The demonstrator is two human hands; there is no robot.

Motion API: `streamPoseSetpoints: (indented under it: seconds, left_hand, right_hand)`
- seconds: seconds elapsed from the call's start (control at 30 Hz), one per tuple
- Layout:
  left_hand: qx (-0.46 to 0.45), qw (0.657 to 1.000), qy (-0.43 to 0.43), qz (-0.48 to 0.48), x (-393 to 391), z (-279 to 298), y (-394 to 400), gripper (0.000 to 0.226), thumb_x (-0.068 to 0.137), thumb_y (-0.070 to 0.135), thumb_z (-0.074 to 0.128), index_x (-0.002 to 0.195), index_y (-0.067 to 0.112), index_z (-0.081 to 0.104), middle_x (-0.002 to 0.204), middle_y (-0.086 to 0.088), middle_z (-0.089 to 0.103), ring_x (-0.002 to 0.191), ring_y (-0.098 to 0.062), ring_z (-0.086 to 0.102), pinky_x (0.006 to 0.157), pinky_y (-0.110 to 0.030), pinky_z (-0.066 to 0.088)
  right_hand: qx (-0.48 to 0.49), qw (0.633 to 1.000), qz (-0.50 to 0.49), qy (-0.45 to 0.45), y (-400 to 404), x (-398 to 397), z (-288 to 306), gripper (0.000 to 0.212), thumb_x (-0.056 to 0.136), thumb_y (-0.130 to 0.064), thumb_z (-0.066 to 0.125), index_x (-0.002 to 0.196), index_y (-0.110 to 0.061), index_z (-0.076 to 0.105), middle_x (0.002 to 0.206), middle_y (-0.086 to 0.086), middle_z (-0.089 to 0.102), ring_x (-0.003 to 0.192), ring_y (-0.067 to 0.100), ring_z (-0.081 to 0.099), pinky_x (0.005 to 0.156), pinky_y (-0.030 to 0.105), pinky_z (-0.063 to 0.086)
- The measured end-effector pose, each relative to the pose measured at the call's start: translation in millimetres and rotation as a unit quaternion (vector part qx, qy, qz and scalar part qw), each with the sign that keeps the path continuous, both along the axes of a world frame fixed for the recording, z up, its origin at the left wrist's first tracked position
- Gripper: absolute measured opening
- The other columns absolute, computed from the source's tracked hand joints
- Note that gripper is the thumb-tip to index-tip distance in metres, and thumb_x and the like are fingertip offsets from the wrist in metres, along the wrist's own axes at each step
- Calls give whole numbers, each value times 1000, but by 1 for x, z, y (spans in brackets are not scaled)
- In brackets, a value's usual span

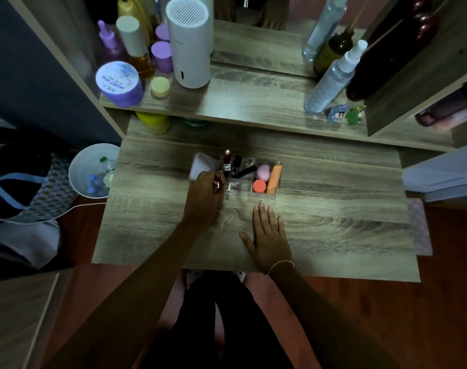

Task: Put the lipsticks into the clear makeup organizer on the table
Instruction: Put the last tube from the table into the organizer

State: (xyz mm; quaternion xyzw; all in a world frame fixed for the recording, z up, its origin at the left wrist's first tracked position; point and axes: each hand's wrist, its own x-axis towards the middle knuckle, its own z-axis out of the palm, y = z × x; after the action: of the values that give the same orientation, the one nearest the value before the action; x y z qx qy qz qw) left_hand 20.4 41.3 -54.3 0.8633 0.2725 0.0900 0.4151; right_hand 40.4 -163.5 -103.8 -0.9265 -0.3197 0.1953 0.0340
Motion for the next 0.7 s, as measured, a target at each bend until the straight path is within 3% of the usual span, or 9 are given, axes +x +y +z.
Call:
streamPoseSetpoints:
  seconds: [0.13,0.23,0.33,0.4,0.57,0.63,0.7]
  left_hand:
    - [-11,1000,4,23,0,3,1,23,90,21,59,107,5,58,104,-14,62,91,-24,58,78,-39,51]
    - [-28,999,-21,32,-7,9,1,35,88,25,60,117,5,54,112,-13,62,92,-22,61,81,-35,51]
    - [-31,997,-44,63,-24,12,1,42,85,16,63,124,9,49,115,-8,59,89,-10,56,75,-19,46]
    - [-20,993,-48,102,-40,10,1,39,84,4,58,120,13,49,113,-7,59,90,-10,55,71,-11,41]
    - [-65,978,-20,198,-60,4,12,42,76,-4,53,113,15,51,109,-6,59,91,-19,58,66,-15,40]
    - [-80,979,1,190,-57,3,18,50,76,-5,54,123,10,48,119,-10,56,102,-20,55,75,-22,44]
    - [-96,982,25,161,-52,2,21,58,78,-5,57,133,5,41,132,-15,50,116,-25,51,91,-37,48]
  right_hand:
    - [6,1000,-1,4,0,0,2,78,91,-66,12,150,-18,-5,160,1,-6,147,21,-5,118,44,1]
    - [27,999,-9,14,2,0,6,77,92,-62,23,150,-18,0,161,1,-2,149,22,-1,119,44,3]
    - [128,989,-68,23,7,4,17,69,91,-47,46,148,-16,22,156,6,28,144,25,25,119,44,21]
    - [219,965,-144,24,11,8,26,61,89,-32,56,143,-16,34,143,9,46,131,25,42,110,43,36]
    - [285,920,-270,18,17,23,37,61,87,-22,58,142,-14,33,141,13,44,128,29,42,101,35,36]
    - [281,917,-283,24,20,30,38,64,87,-18,58,144,-12,29,144,14,42,130,30,41,102,35,36]
    - [271,919,-286,27,23,36,38,67,86,-14,59,145,-10,28,147,15,40,133,31,39,107,37,34]
